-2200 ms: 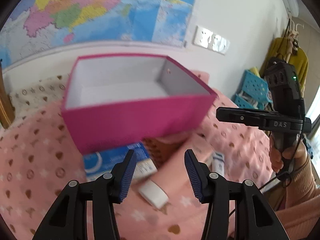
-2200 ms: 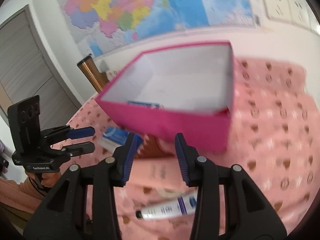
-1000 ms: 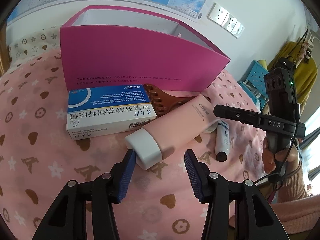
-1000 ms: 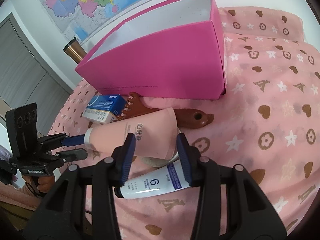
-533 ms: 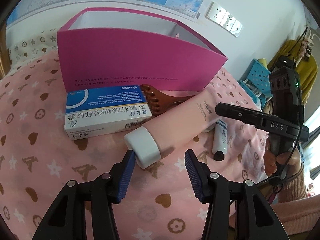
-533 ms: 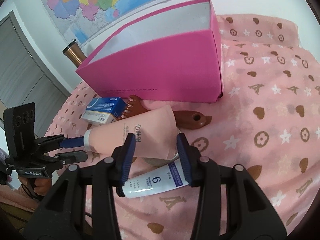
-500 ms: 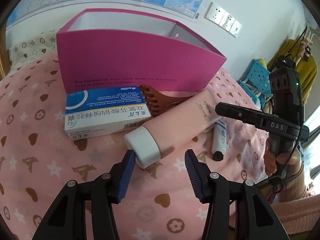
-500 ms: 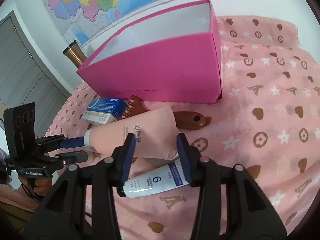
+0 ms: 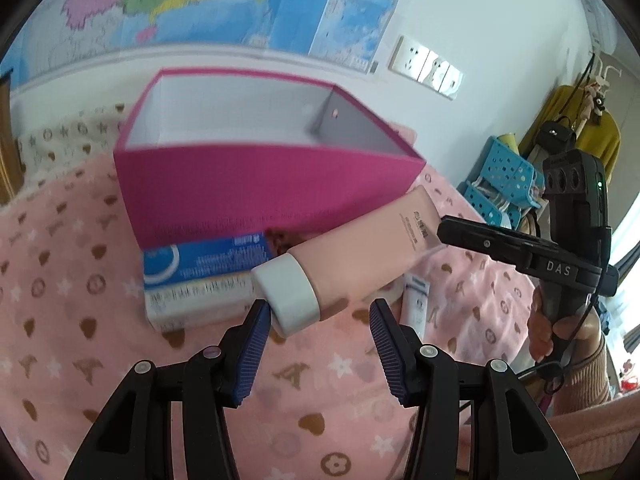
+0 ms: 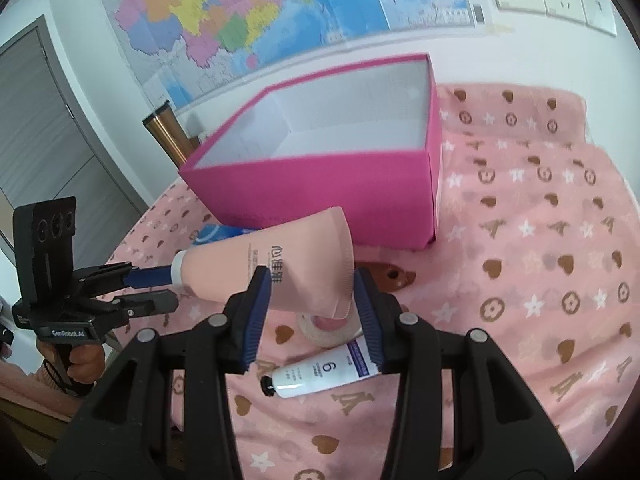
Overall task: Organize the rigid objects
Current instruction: 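Carry the pink tube over the magenta box and open the left tool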
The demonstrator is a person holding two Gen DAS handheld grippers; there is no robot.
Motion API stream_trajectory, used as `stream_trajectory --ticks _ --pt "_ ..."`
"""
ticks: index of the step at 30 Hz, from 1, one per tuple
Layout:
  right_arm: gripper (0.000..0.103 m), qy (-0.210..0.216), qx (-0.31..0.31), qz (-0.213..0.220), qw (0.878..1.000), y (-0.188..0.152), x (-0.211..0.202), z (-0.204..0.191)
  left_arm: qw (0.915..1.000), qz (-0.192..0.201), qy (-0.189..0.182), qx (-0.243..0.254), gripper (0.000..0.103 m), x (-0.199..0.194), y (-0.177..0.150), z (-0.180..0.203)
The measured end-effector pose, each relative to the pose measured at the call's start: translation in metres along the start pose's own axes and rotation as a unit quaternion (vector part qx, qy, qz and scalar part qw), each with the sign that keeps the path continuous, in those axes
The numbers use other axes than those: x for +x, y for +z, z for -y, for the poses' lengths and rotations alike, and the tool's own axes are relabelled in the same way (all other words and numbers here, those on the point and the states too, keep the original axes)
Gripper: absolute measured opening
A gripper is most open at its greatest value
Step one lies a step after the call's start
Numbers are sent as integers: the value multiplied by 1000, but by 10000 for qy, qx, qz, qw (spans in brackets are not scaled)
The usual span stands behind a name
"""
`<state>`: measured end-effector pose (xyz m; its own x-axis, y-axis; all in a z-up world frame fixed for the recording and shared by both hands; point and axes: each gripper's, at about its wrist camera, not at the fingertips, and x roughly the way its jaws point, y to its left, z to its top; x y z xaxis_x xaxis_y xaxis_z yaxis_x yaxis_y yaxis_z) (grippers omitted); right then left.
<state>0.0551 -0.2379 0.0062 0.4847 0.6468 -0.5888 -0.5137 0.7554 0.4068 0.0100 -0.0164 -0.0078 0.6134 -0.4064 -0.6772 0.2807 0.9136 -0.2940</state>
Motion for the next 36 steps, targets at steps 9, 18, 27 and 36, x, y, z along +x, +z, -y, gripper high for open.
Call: stream_trajectory --ticks 9,18,27,36 --pt "46 -113 -214 327 9992 25 -14 -9 9987 381 148 317 51 -12 35 7" --pt "46 -109 -230 536 9982 53 -16 -2 9954 681 337 583 51 -13 68 12" --pt "46 -201 -261 589 9977 76 -9 5 9949 685 423 611 51 1 94 7" --pt "46 -369 -311 393 9981 92 11 15 9967 501 442 461 51 21 113 -5"
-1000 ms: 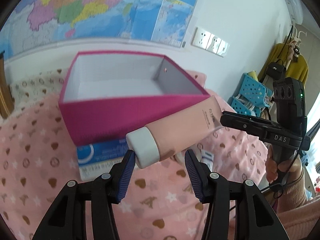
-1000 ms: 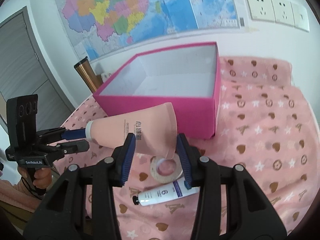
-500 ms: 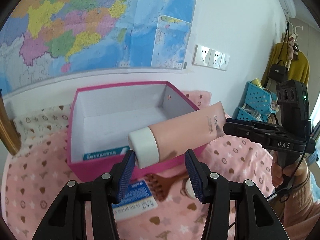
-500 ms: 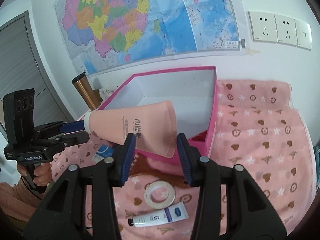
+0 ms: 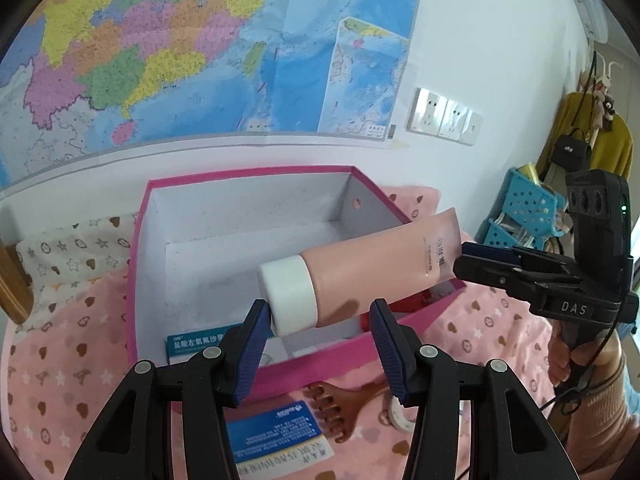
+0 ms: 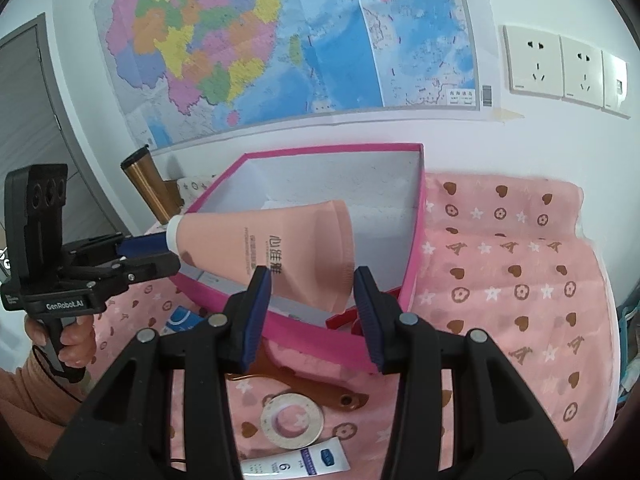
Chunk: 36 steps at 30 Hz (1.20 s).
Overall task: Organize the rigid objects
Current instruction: 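Carry the pink tube over the magenta box and open the left tool, then move the left tool to the brown wooden massage comb and grasp it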
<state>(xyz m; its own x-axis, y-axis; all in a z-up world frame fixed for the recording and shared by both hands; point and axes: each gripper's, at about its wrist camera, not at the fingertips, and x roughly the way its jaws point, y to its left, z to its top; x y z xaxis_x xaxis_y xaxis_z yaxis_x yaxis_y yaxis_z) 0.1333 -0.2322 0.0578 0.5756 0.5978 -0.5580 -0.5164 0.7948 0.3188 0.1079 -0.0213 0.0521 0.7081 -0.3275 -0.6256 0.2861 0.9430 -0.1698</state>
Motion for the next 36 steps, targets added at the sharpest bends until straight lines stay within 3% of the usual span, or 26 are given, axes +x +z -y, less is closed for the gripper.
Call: stream_trajectory --ticks 11,20,22,30,36 --pt "46 -205 -20 -340 9992 5 23 8 9992 -381 29 -127 52 34 3 -10" --pt "53 -400 -66 -431 9982 8 31 5 9981 -552 2 -282 51 51 6 -17" --pt "58 -443 -58 -389 9982 8 30 4 9983 -521 18 -269 51 49 6 -16" --pt "58 -388 -22 -267 9989 0 14 6 9996 -268 110 5 51 29 -5 -4" --pt "58 -171 73 -129 9997 -15 -7 5 9999 -16 -49 96 51 3 -17 7"
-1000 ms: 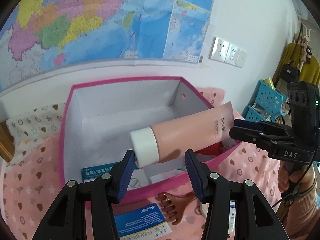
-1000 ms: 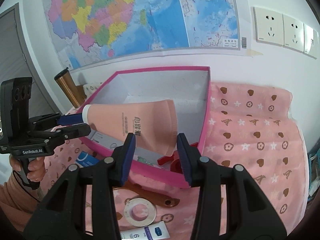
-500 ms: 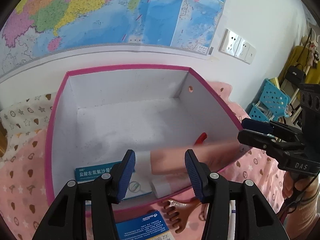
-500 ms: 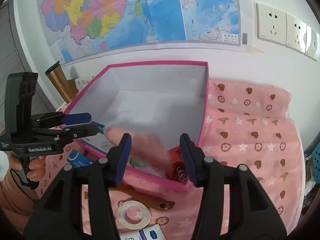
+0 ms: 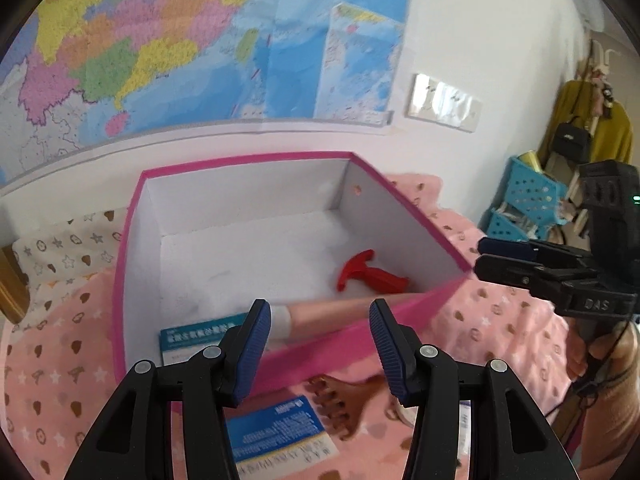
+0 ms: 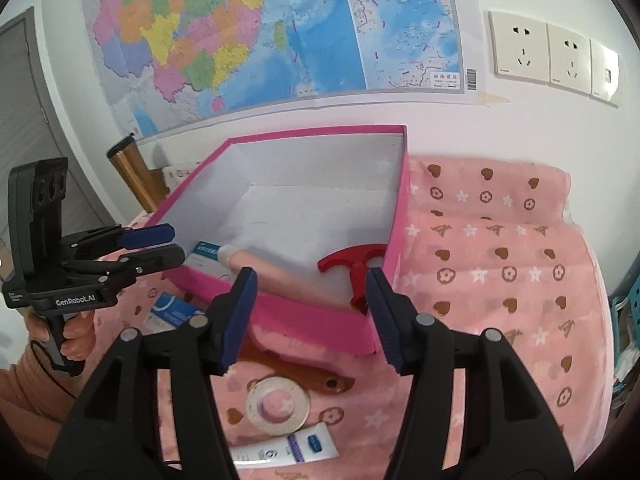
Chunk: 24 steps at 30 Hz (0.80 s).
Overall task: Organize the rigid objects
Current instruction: 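Move the left tool to the brown wooden massage comb and grasp it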
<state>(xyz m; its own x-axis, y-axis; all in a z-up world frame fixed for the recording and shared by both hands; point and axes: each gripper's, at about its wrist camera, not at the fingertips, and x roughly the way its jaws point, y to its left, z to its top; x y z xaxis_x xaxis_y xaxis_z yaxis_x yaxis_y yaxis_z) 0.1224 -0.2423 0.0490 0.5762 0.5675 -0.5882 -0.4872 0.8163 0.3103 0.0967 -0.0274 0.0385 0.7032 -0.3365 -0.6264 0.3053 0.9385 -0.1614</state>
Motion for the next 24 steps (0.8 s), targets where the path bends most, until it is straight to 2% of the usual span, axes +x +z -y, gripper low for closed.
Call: stream_trajectory --ticks 2,6,13,18,24 --pt "58 82 50 22 10000 -5 -6 1 9999 67 -155 32 51 -9 -8 5" --pt "58 233 272 -63 9993 -23 -9 7 9997 35 -204 129 51 -15 -22 15" --pt "58 343 706 -540 9954 -63 9 19 9978 -555 -348 36 51 5 -61 21" --pt "58 346 872 -772 9926 -83 17 24 9953 -807 -541 -49 51 9 -80 30" --pt "58 367 1001 -886 9903 -96 19 30 9921 -1005 -747 87 51 15 -94 52"
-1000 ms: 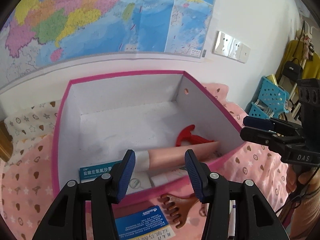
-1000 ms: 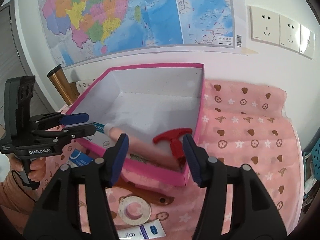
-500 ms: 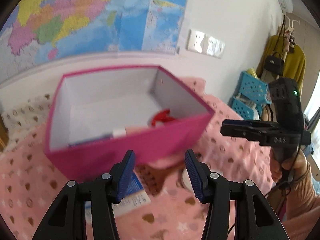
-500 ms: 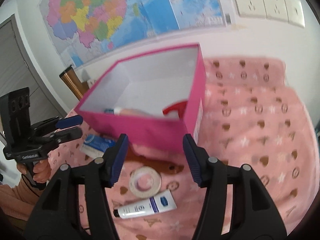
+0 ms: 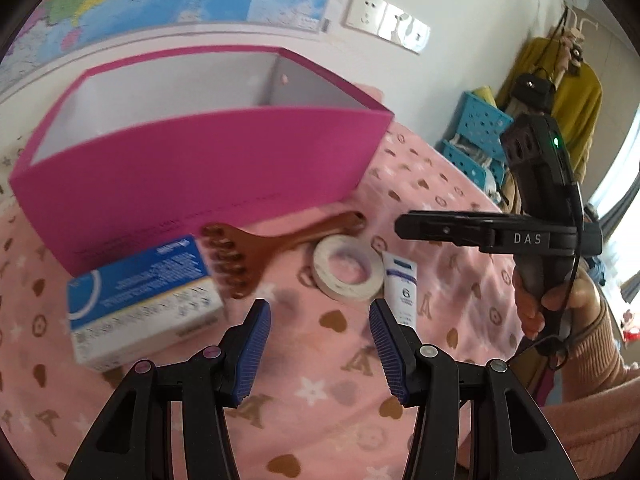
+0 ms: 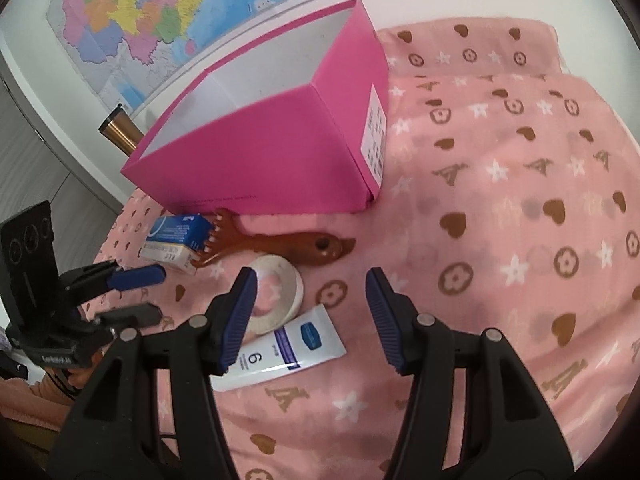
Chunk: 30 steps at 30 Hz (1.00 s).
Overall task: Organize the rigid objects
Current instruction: 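Move the left tool to the brown wooden massage comb and grasp it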
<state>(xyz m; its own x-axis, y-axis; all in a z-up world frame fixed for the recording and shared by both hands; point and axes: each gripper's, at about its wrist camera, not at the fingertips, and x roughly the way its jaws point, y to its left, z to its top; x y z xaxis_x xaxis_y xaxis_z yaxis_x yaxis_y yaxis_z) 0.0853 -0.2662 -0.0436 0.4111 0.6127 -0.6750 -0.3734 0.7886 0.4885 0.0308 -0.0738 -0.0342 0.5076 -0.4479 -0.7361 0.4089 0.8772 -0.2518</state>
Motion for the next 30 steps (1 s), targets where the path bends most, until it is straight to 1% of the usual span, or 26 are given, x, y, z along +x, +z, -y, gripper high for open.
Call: stream_trajectory --ticks 3,6,10,12,16,18,21,25,30 --pt "58 8 -41 -41 10000 -1 5 -3 9999 -59 75 -80 51 7 3 -1" --pt "58 17 -55 -15 10000 1 10 -4 9997 -24 149 -190 51 9 7 -6" --pt "58 70 -31 -40 10000 7 21 -3 9987 -3 293 -411 51 13 10 -20" --pt "58 81 -31 -61 9999 9 26 -4 9982 -12 291 -521 51 16 11 -26" --pt "58 107 -69 -71 9999 10 28 -7 9968 -31 402 -691 51 18 13 -37" --pt "58 97 -81 -55 9999 10 28 -7 9967 -38 418 -689 51 20 16 -39" --pt "58 96 -45 -30 9999 10 29 -5 9968 -150 444 -652 51 26 21 -40" --pt "58 47 19 -26 10000 9 34 -1 9973 -184 487 -508 52 33 28 -31" --pt "58 73 41 26 10000 10 39 -2 9974 -258 478 -478 52 40 31 -27"
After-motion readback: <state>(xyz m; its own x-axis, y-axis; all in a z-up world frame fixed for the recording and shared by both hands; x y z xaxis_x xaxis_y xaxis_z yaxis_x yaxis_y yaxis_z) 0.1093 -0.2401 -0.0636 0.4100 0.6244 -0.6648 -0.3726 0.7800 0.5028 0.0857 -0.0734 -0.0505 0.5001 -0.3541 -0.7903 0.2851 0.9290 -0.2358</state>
